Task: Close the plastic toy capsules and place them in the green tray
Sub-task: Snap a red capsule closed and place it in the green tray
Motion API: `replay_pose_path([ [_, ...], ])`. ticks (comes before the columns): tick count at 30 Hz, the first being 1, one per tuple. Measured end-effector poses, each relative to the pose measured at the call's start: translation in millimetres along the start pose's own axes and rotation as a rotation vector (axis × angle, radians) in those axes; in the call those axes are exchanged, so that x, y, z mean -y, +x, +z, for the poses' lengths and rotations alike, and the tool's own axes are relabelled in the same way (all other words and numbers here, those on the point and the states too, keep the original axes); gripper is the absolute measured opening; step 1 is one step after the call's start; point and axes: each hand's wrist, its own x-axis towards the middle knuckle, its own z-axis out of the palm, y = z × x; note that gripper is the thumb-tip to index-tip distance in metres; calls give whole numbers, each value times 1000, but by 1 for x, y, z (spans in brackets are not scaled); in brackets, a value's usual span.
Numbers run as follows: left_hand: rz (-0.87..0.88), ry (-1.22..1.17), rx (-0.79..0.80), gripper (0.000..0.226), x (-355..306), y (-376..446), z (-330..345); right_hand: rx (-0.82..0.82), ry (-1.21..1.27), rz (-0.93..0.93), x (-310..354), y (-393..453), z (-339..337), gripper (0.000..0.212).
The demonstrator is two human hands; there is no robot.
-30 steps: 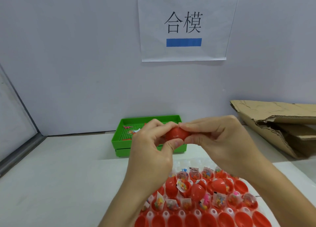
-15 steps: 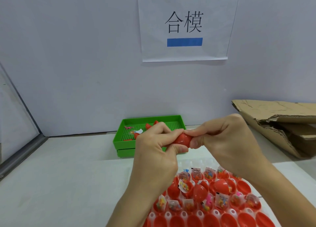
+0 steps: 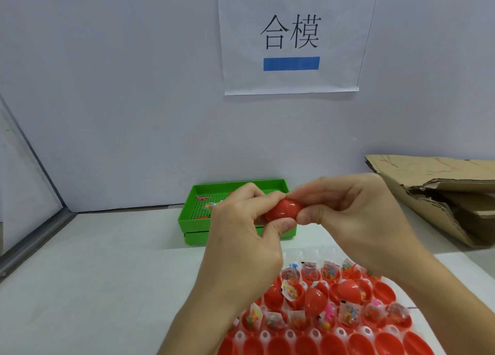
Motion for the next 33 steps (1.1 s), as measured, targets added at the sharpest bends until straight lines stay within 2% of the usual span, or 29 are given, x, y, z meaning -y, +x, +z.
replay_pose_path([
  [5,-82,-134,166,26,3,2,-9,52,103,71,2,1,-3,24],
  [8,-126,-227,239,32,7,2,-14,77,121,126,2,1,-3,29],
  [10,-135,-250,256,26,6,3,-14,70,134,163,1,0,-3,27],
  [12,-136,-270,241,18,4,3,-13,60,197,225,-1,0,-3,30],
  [14,-124,-263,181,21,4,4,-12,77,355,329,-3,0,-2,35],
  [17,-66,-252,110,18,4,5,-10,179,567,450,-1,1,-1,42],
  [21,10,-195,55,24,4,2,-5,293,766,423,0,0,2,40],
  [23,30,-172,39,28,4,1,-3,289,811,380,-2,0,3,44],
  [26,35,-187,54,30,6,0,-2,190,743,310,-5,0,4,38],
  [30,-140,-515,129,44,7,0,-1,50,433,207,-7,0,5,41],
  [33,-211,-590,138,47,9,3,-1,45,367,127,-5,0,6,43],
])
